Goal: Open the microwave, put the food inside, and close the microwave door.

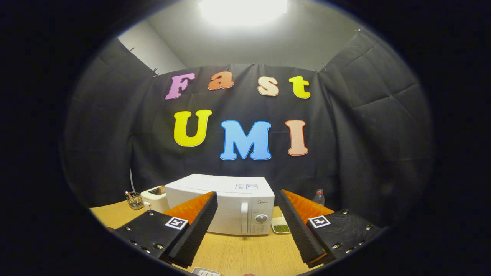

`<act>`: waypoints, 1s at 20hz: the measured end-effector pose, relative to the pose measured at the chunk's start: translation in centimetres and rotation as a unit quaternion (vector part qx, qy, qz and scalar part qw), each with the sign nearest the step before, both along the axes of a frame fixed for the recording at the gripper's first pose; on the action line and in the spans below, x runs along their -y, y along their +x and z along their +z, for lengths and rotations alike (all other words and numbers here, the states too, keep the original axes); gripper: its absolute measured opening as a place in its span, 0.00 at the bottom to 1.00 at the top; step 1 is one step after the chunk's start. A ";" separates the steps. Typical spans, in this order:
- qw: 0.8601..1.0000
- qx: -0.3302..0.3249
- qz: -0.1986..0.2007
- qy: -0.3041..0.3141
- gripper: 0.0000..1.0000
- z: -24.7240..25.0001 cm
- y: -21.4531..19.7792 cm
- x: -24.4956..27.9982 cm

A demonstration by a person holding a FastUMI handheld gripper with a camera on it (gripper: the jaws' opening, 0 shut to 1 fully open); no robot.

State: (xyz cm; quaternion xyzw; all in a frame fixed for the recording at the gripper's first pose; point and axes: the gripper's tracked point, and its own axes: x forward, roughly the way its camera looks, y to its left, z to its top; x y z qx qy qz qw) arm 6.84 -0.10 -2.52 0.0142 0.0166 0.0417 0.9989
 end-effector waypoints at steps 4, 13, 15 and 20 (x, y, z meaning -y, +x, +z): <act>1.000 -0.015 0.011 0.002 0.99 -1.6 4.0 -0.1; 0.997 -0.075 0.034 0.003 0.99 -8.7 12.6 -0.7; 0.995 -0.095 0.037 0.001 0.99 -10.7 14.2 -0.7; 0.989 -0.141 0.054 0.001 0.98 -15.4 16.7 -1.7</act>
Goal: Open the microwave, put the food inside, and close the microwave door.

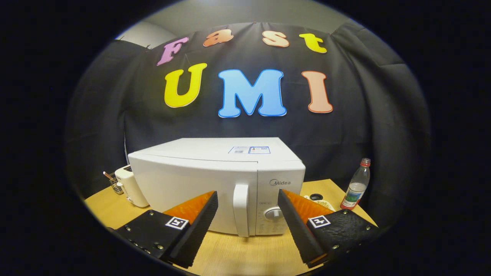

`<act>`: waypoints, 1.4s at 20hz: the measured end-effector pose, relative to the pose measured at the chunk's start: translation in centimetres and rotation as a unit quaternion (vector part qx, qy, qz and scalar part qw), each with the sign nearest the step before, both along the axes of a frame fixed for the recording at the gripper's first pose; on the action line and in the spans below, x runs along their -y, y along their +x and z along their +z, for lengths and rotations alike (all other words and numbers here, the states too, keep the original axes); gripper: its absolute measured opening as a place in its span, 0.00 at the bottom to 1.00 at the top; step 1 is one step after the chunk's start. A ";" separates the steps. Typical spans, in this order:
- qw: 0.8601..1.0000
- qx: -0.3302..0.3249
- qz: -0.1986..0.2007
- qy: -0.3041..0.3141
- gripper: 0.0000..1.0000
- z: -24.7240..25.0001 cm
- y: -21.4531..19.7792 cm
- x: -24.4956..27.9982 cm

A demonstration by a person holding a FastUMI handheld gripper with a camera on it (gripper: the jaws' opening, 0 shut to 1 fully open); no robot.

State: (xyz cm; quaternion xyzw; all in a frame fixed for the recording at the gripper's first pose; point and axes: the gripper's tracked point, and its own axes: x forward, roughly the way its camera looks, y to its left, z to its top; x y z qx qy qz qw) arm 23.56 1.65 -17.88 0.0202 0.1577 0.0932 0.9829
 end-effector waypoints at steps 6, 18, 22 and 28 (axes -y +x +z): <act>0.999 -0.045 0.008 -0.006 0.68 -3.8 1.4 -1.2; 0.997 -0.071 -0.020 -0.020 0.14 -4.3 1.6 -1.6; 0.997 -0.064 -0.008 -0.044 0.15 -4.0 -1.7 -2.1; 0.995 -0.094 -0.007 -0.015 0.18 -3.5 -7.0 -3.5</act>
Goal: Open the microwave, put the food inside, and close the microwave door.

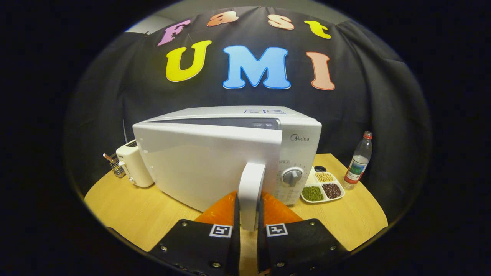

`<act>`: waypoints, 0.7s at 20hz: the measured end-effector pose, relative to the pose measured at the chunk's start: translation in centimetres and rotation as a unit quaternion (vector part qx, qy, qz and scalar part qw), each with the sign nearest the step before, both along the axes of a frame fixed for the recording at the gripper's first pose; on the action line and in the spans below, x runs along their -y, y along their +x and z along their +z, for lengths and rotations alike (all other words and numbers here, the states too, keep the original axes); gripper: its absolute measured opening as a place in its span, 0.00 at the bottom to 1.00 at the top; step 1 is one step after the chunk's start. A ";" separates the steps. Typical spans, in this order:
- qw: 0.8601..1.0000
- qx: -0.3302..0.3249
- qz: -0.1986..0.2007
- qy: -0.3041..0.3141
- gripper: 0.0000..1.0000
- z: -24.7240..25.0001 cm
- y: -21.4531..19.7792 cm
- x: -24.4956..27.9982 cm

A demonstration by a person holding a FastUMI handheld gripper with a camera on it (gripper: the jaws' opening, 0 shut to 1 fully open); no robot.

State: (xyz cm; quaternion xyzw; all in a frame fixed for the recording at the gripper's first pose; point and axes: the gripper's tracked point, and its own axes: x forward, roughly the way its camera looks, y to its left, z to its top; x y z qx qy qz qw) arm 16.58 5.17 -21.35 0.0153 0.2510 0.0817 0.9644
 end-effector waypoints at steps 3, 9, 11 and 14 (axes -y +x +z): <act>1.000 -0.006 0.018 0.008 0.22 0.5 -3.1 -1.4; 0.999 -0.021 0.033 -0.001 0.23 0.1 -8.2 -4.2; 0.999 -0.025 0.036 0.003 0.23 0.2 -9.6 -5.3; 0.999 -0.030 0.044 0.003 0.23 0.1 -11.6 -6.7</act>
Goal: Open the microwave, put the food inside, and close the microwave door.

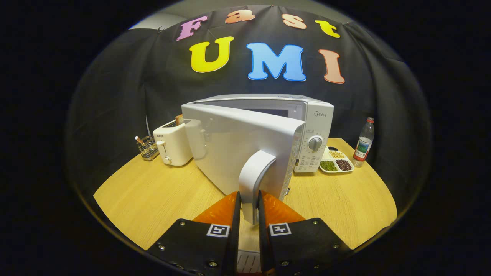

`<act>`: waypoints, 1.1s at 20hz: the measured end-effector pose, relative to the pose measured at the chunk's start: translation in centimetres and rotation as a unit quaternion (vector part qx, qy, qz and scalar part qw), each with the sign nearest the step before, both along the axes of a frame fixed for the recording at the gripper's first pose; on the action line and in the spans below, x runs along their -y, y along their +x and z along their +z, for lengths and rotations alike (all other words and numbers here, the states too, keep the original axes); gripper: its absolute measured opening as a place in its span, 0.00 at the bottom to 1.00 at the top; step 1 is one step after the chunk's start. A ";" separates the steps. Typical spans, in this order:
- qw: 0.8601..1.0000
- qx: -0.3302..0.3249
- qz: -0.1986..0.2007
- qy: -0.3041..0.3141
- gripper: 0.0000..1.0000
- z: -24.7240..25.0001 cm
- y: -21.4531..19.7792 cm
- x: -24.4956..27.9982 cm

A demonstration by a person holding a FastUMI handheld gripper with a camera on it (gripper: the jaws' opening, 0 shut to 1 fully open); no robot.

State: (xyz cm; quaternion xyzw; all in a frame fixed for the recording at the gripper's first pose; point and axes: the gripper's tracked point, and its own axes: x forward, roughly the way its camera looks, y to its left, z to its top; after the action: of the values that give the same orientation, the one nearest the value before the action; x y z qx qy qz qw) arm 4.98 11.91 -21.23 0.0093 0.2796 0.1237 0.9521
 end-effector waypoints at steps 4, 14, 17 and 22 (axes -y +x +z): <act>1.000 0.002 0.014 0.001 0.23 0.5 -2.2 -2.2; 0.998 0.006 0.060 0.006 0.23 0.7 -7.9 -9.5; 0.998 0.014 0.066 0.014 0.23 1.3 -9.3 -11.7; 0.993 0.009 0.113 0.033 0.23 1.2 -12.1 -16.4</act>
State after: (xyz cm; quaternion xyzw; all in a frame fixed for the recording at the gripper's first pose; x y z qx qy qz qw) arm -7.08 28.29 -19.99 0.0076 0.2662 0.2396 0.9336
